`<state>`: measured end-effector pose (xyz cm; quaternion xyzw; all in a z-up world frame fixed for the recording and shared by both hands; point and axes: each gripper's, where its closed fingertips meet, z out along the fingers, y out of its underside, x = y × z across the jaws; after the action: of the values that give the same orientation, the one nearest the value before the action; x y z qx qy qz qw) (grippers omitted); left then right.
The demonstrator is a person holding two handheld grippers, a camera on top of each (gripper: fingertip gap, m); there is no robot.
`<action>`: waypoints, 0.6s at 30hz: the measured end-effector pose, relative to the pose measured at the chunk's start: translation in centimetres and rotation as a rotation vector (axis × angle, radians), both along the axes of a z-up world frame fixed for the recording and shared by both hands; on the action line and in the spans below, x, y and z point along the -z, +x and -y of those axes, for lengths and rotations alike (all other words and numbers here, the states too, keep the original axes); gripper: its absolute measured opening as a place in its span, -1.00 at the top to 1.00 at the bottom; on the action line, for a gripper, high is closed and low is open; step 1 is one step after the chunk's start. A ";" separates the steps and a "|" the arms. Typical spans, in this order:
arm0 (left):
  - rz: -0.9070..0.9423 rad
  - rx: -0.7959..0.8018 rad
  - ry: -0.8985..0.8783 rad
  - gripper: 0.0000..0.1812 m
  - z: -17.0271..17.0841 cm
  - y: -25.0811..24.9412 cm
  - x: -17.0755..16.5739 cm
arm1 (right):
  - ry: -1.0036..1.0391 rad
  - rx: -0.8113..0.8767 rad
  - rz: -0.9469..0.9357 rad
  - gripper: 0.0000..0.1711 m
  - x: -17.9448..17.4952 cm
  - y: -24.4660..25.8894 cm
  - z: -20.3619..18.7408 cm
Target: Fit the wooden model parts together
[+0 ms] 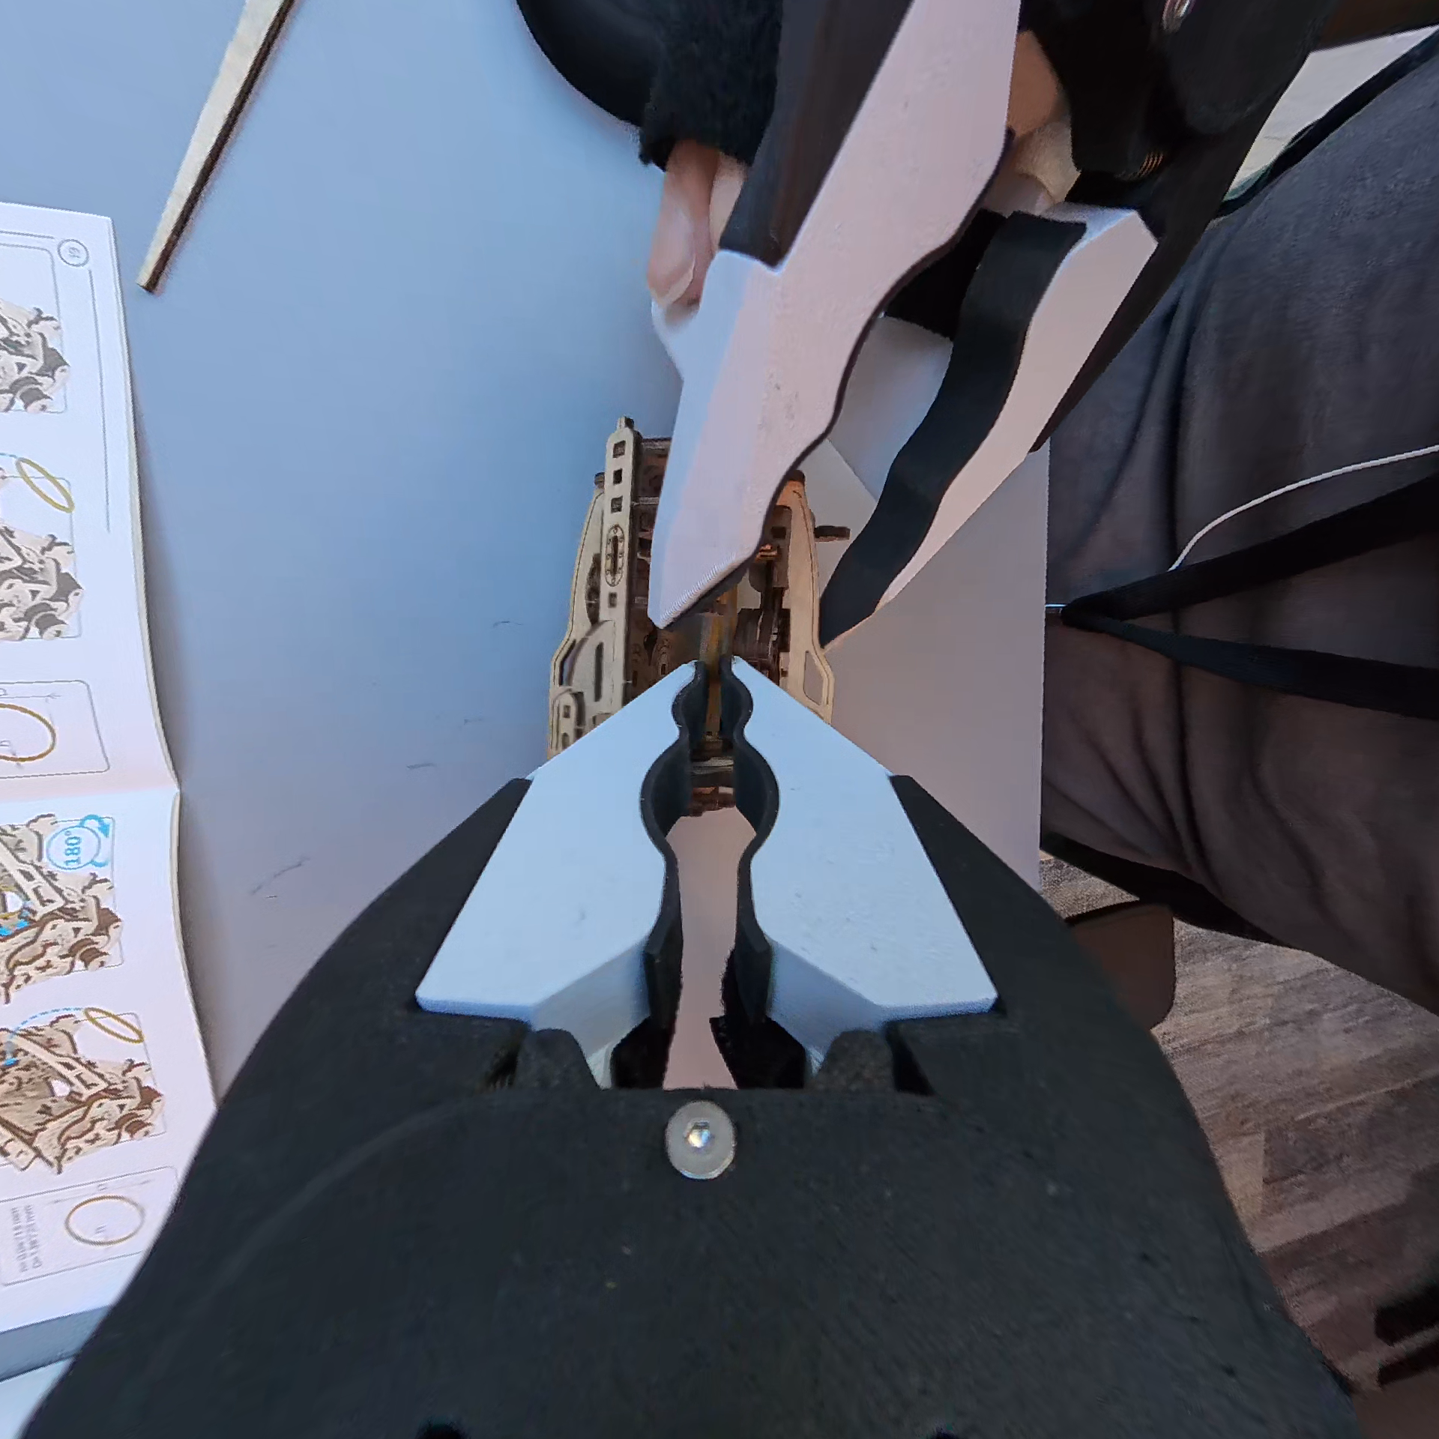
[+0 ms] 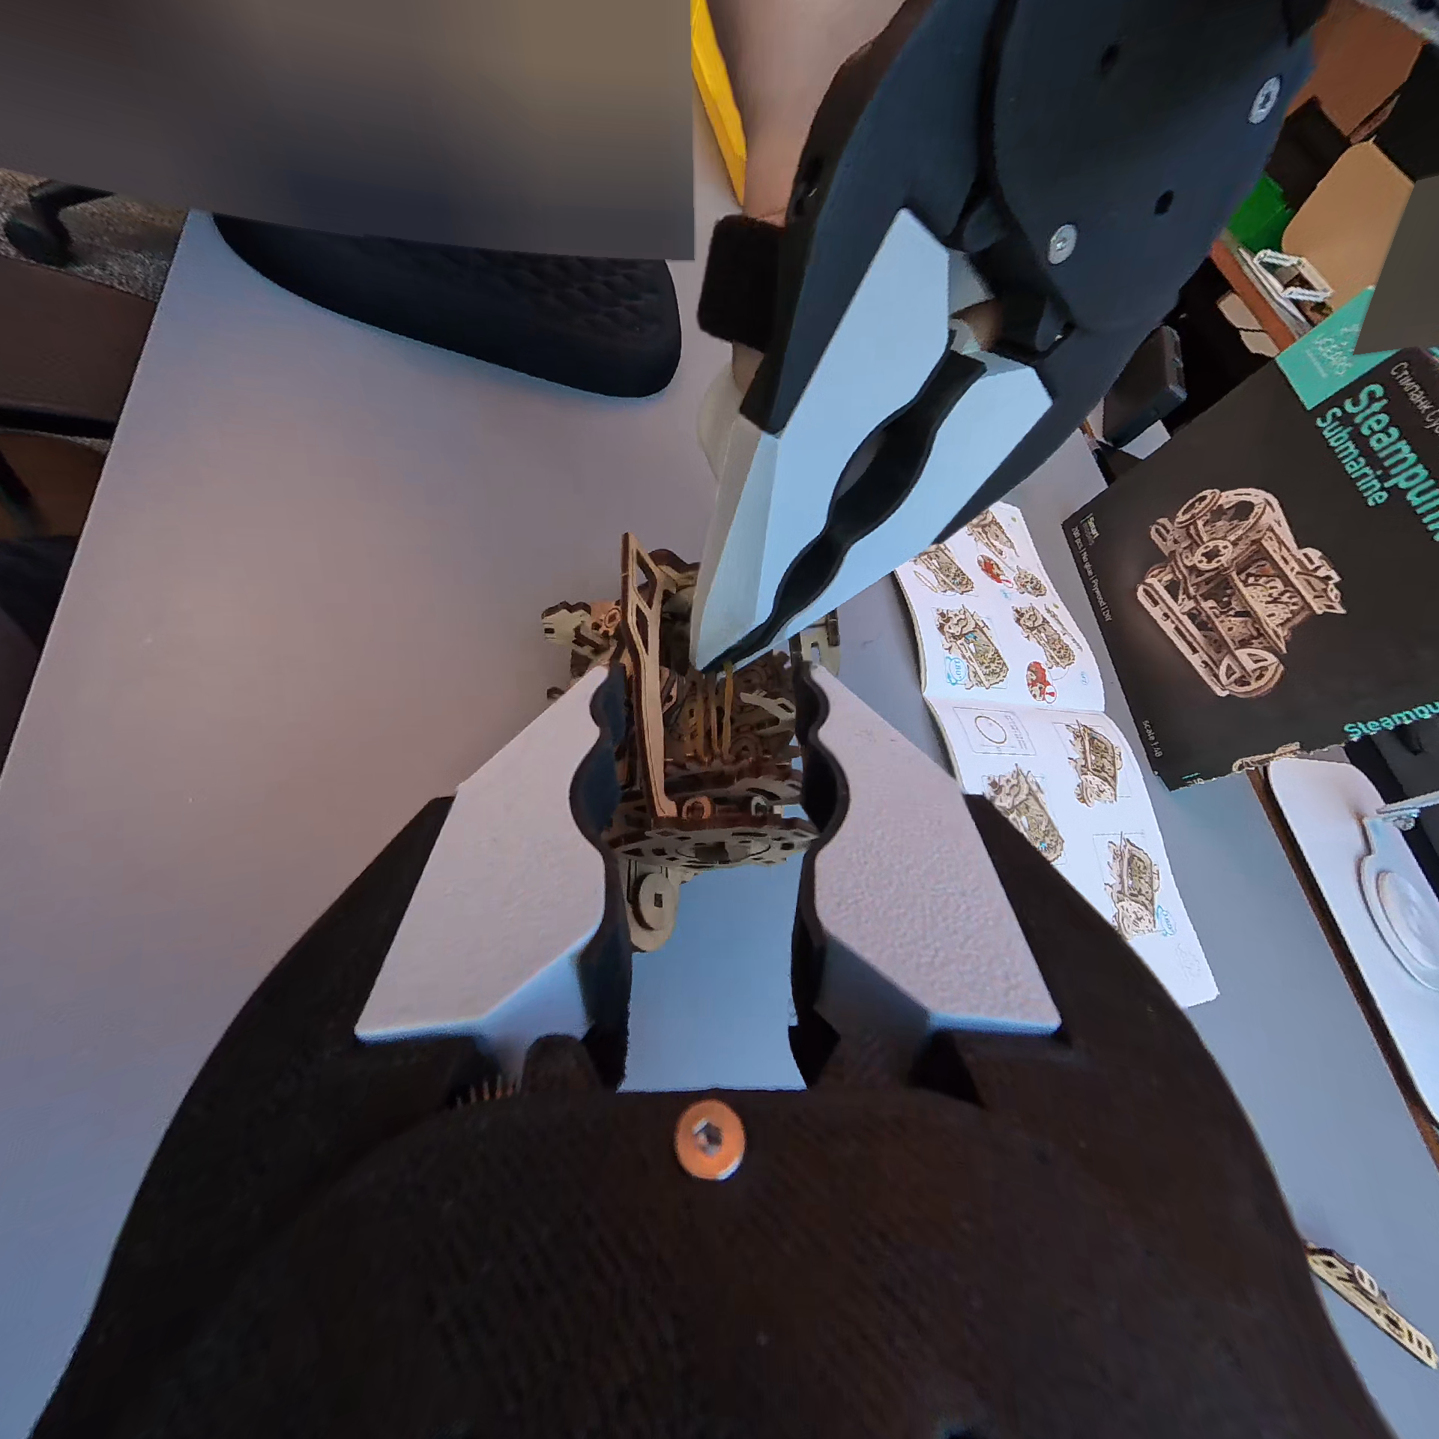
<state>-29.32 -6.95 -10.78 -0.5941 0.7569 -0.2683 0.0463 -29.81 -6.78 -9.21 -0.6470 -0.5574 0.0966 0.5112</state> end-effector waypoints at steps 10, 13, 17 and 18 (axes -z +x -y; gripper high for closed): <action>-0.005 -0.018 -0.007 1.00 -0.1 -0.5 -0.1 | -0.004 -0.063 0.008 0.56 -0.6 -1.1 0.3; -0.004 -0.030 -0.023 1.00 -0.1 -0.6 -0.2 | 0.025 -0.060 -0.011 0.61 -1.3 -0.9 0.2; -0.008 -0.036 -0.057 1.00 0.2 -0.8 -0.4 | -0.014 -0.050 -0.056 0.65 -1.9 -0.2 0.0; -0.007 -0.037 -0.054 1.00 0.1 -0.8 -0.4 | -0.024 -0.051 -0.072 0.66 -2.1 -0.1 0.0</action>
<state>-30.12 -7.08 -10.40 -0.6100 0.7385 -0.2855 0.0327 -29.93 -6.80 -7.11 -0.6349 -0.5539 0.1395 0.5202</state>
